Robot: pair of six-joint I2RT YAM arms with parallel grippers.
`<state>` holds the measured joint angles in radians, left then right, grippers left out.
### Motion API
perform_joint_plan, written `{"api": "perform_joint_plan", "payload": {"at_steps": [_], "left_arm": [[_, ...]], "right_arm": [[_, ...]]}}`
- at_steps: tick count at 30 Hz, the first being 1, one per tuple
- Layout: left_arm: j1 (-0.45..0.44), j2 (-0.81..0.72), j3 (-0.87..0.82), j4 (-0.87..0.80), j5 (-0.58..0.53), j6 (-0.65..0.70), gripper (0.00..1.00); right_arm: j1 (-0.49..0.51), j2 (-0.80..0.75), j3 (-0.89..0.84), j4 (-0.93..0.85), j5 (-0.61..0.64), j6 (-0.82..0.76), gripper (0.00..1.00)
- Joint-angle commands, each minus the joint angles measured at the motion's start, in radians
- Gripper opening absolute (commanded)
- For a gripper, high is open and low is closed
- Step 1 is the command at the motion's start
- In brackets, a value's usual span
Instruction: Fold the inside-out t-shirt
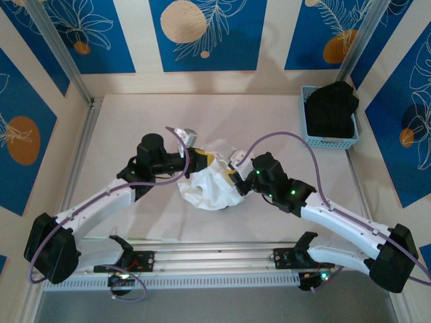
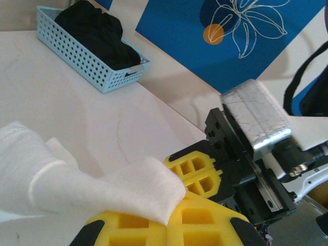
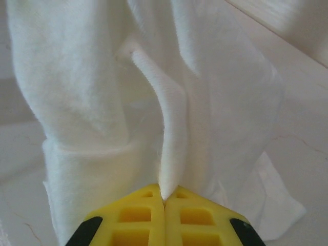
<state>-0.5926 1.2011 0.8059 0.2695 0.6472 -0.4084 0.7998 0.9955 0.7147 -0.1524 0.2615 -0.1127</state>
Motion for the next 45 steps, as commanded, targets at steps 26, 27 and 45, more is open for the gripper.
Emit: {"api": "perform_joint_plan", "payload": {"at_steps": [26,27,45], "left_arm": [[0.018,-0.120,0.008,-0.397,-0.541,0.117,0.46],[0.001,-0.141,0.000,-0.400,-0.562,0.134,0.46],[-0.156,0.131,0.056,-0.193,-0.280,0.223,0.44]], "right_arm": [[-0.287,-0.076,-0.039,0.336,-0.647,0.490,0.00],[-0.287,-0.071,-0.038,0.336,-0.647,0.490,0.00],[-0.308,-0.093,-0.053,0.323,-0.630,0.499,0.00]]}}
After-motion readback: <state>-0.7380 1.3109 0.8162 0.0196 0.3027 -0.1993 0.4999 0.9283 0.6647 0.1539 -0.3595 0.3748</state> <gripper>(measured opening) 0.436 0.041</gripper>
